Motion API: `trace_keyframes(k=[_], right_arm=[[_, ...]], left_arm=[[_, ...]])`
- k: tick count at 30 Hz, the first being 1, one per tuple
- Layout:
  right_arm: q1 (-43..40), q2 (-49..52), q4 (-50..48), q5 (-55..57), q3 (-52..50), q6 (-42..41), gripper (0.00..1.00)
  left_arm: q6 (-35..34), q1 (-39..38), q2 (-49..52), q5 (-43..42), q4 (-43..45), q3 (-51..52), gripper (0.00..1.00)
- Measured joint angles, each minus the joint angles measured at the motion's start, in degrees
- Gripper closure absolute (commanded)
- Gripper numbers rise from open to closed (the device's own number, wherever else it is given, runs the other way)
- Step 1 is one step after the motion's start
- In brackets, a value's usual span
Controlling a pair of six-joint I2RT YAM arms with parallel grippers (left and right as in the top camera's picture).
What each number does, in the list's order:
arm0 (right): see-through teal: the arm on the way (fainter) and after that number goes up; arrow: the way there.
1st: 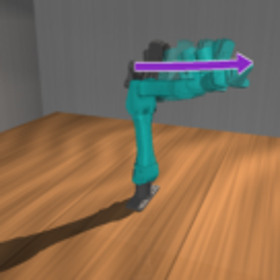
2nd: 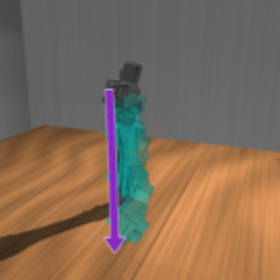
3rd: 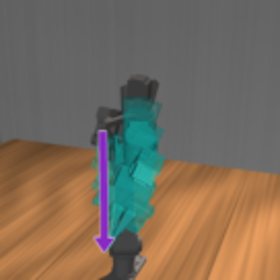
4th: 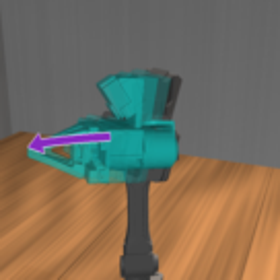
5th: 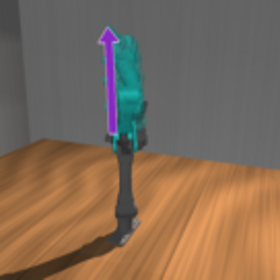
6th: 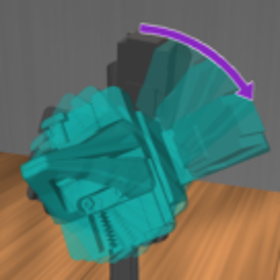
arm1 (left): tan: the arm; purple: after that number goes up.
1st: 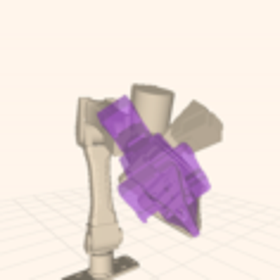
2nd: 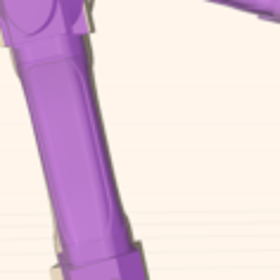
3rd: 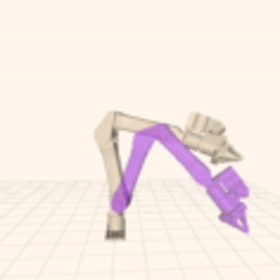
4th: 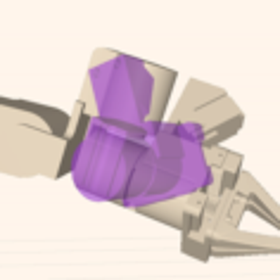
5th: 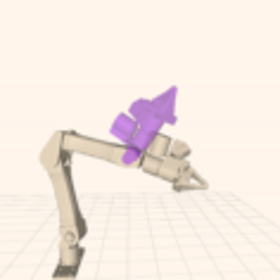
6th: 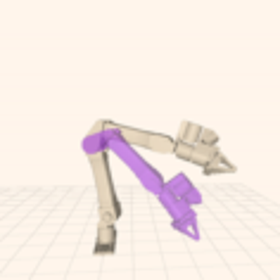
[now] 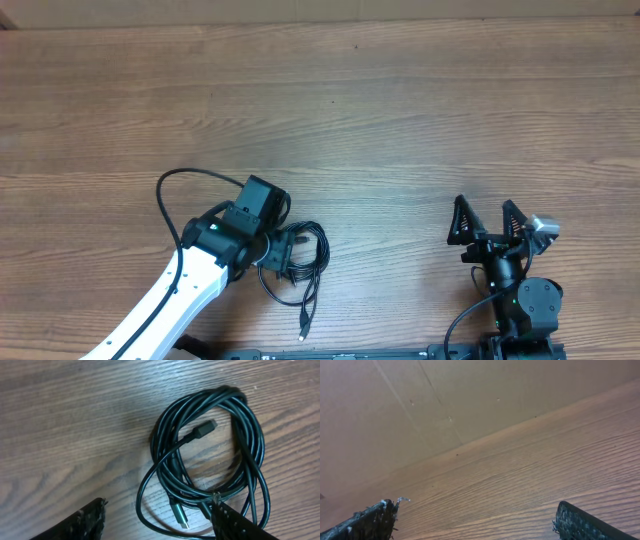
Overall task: Untangle cables
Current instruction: 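Lower the left gripper onto the cable coil and close on it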
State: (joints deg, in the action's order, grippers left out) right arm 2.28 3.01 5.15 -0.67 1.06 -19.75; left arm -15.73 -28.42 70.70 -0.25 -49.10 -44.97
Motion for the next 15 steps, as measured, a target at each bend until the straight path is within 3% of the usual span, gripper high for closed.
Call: trace_keyframes(k=[4,5,7,9,15], right_arm=[[0.0,0.0,0.0,0.0,0.0,0.0,0.00],[0.0,0.0,0.0,0.0,0.0,0.0,0.00],[0.0,0.0,0.0,0.0,0.0,0.0,0.00],[0.0,0.0,0.0,0.0,0.0,0.0,0.00],[0.0,0.0,0.0,0.0,0.0,0.0,0.00]], left_arm=[[-1.7,0.0,0.0,-0.5,3.3,0.0,0.15],[0.0,0.0,0.0,-0.8,5.0,-0.1,0.18],[5.7,0.0,0.3,-1.2,9.2,-0.1,0.35],[11.2,0.0,0.9,-1.2,11.2,-0.1,0.40],[21.9,0.0,8.0,-1.7,16.5,-0.1,0.30]])
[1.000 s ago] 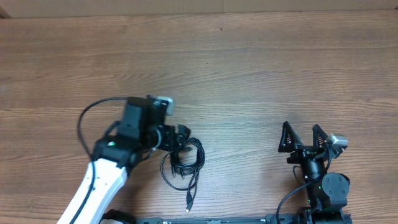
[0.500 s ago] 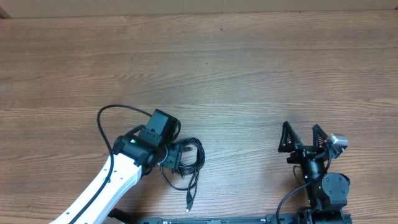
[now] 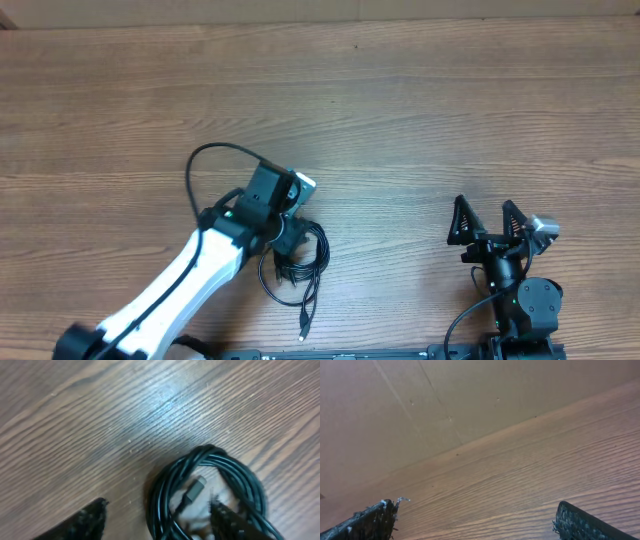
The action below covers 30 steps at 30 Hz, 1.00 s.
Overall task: Untangle cables
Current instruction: 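Lower the left gripper onto the cable coil and close on it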
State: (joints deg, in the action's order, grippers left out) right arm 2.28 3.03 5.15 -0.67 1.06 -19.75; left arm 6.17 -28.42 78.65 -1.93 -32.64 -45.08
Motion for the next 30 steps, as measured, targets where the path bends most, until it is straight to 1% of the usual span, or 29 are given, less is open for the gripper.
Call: trace_keyframes(k=[4,6,8,9,10,11,12,13,14,16,19,21,22,23,24,25,26,27,30], right_arm=[[0.0,0.0,0.0,0.0,0.0,0.0,0.00],[0.0,0.0,0.0,0.0,0.0,0.0,0.00],[0.0,0.0,0.0,0.0,0.0,0.0,0.00],[0.0,0.0,0.0,0.0,0.0,0.0,0.00],[0.0,0.0,0.0,0.0,0.0,0.0,0.00],[0.0,0.0,0.0,0.0,0.0,0.0,0.00],[0.0,0.0,0.0,0.0,0.0,0.0,0.00],[0.0,0.0,0.0,0.0,0.0,0.0,0.00],[0.0,0.0,0.0,0.0,0.0,0.0,0.00],[0.0,0.0,0.0,0.0,0.0,0.0,0.00],[0.0,0.0,0.0,0.0,0.0,0.0,0.00],[0.0,0.0,0.0,0.0,0.0,0.0,0.00],[0.0,0.0,0.0,0.0,0.0,0.0,0.00],[0.0,0.0,0.0,0.0,0.0,0.0,0.00],[0.0,0.0,0.0,0.0,0.0,0.0,0.00],[0.0,0.0,0.0,0.0,0.0,0.0,0.00],[0.0,0.0,0.0,0.0,0.0,0.0,0.00],[0.0,0.0,0.0,0.0,0.0,0.0,0.00],[0.0,0.0,0.0,0.0,0.0,0.0,0.00]], left_arm=[[6.3,0.0,6.3,0.0,1.5,0.0,0.34],[8.4,0.0,8.3,0.0,1.6,0.0,0.34],[9.6,0.0,10.1,0.0,2.3,0.0,0.36],[10.3,0.0,11.0,0.0,3.0,0.0,0.41],[10.6,0.0,11.5,-0.1,3.5,0.0,0.49],[11.1,0.0,12.3,-0.4,4.4,0.0,0.59],[11.5,0.0,12.9,-0.5,5.2,0.0,0.65],[11.8,0.0,13.4,-0.8,6.3,0.0,0.67],[12.0,0.0,13.8,-0.9,7.2,0.0,0.75],[12.5,0.0,14.3,-1.0,9.0,0.0,0.84],[12.7,0.0,14.3,-1.5,10.6,-0.2,0.86],[12.4,0.0,14.3,-1.5,10.8,-0.5,0.94],[12.0,0.0,14.3,-1.5,10.6,-0.7,0.95],[11.2,0.0,14.1,-1.5,10.5,-0.9,0.93],[10.2,0.0,14.0,-1.4,10.3,-1.3,0.87],[8.4,0.0,13.7,-1.4,10.0,-2.0,0.84],[6.5,0.0,13.2,-1.4,10.0,-2.6,0.76],[3.8,0.0,12.7,-1.5,10.1,-3.4,0.66],[-4.4,0.0,11.6,-1.5,10.6,-4.8,0.43]])
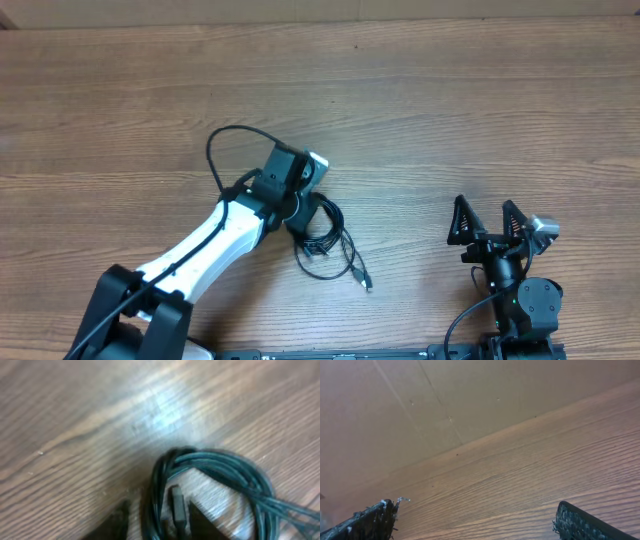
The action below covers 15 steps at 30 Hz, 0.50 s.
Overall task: Untangle cables
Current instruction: 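Lower the left gripper onto the cable coil and close on it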
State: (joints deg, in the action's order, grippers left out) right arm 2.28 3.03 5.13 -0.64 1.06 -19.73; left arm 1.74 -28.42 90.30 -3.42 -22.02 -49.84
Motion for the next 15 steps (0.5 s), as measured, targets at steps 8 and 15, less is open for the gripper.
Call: trace_keyframes(k=[8,15], right_arm=[[0.0,0.0,0.0,0.0,0.0,0.0,0.00],[0.0,0.0,0.0,0.0,0.0,0.0,0.00]], left_arm=[[-10.3,0.0,-0.2,1.3,-0.5,-0.3,0.50],[-10.8,0.0,0.7,1.9,-0.6,-0.3,0.61]])
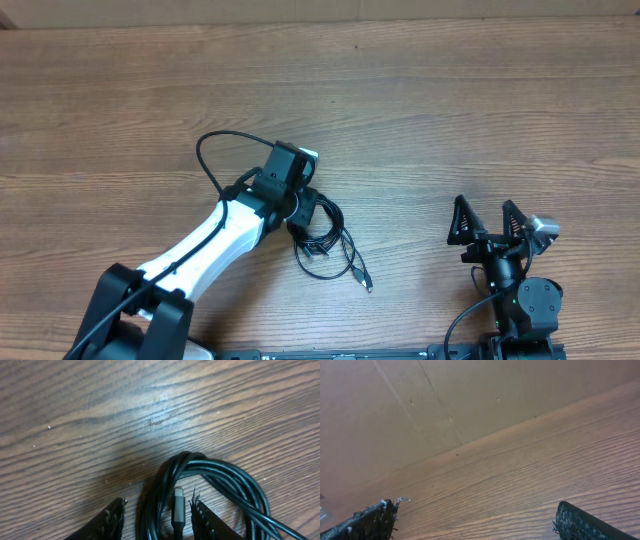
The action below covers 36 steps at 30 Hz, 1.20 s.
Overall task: Untangle cables
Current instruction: 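Lower the left gripper onto the cable coil and close on it, then lift the gripped cable coil with the left gripper and shift it right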
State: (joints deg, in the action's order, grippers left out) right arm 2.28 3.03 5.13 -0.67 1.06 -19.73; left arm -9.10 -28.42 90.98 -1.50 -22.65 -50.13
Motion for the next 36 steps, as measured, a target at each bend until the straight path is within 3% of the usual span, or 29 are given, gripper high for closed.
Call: trace_keyframes(k=[4,7,36], right_arm=[[0.0,0.0,0.0,0.0,0.0,0.0,0.00],[0.0,0.0,0.0,0.0,0.0,0.0,0.00],[0.0,0.0,0.0,0.0,0.0,0.0,0.00]], left_arm=[[-0.1,0.0,3.2,0.1,0.0,0.0,0.78],[0.0,0.0,5.8,0.1,0.0,0.0,0.96],[0.2,0.0,0.9,-1.5,-3.2,-1.1,0.96]])
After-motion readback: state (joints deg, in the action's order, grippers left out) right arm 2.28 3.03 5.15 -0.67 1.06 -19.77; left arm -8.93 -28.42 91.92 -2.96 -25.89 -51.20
